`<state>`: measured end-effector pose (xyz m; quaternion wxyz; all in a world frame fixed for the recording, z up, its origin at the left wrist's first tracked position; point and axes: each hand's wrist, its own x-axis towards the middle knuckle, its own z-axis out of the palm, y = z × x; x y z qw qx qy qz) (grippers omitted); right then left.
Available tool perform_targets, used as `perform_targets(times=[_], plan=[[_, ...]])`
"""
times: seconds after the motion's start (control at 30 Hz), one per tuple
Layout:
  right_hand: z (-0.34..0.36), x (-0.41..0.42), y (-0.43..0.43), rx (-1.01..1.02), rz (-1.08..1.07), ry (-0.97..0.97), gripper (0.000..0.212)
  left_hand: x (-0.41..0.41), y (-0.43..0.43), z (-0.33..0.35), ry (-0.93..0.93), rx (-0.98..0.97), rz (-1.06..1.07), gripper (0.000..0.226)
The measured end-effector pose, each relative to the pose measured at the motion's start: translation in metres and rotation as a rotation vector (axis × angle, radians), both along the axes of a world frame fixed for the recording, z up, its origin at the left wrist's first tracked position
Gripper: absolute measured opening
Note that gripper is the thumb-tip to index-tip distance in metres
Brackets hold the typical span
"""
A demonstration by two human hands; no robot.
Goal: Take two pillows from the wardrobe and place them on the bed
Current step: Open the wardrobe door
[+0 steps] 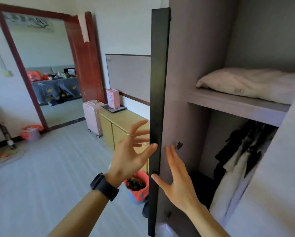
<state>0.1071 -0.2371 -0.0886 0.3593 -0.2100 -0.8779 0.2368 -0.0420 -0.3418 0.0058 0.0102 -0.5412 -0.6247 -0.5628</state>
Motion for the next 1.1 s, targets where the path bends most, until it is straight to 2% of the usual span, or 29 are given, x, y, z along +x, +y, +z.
perform_targets(times=[0.2,0.4,0.7,0.8,0.93,1.0,1.1], plan=[[-0.010,-0.075,-0.008,0.080,0.003,0.025,0.089,-0.039,-0.016,0.023,0.015,0.089,0.182,0.057],[-0.010,-0.130,-0.014,0.135,-0.071,0.064,0.086,-0.080,-0.012,0.034,0.013,-0.032,0.329,0.063],[-0.011,-0.167,-0.014,0.137,-0.120,0.051,0.093,-0.108,-0.005,0.033,-0.003,-0.075,0.399,0.063],[-0.006,-0.158,-0.014,0.127,-0.096,0.061,0.089,-0.102,-0.005,0.029,0.081,-0.069,0.453,0.061],[-0.010,-0.111,-0.005,0.083,-0.105,0.107,0.068,-0.082,-0.007,0.006,0.225,0.059,0.563,0.054],[-0.019,-0.070,0.006,0.087,-0.152,0.154,0.060,-0.063,-0.003,-0.011,0.292,0.100,0.517,0.051],[-0.029,0.001,0.024,0.104,-0.280,0.182,0.054,-0.024,0.020,-0.036,0.302,0.032,0.359,0.051]])
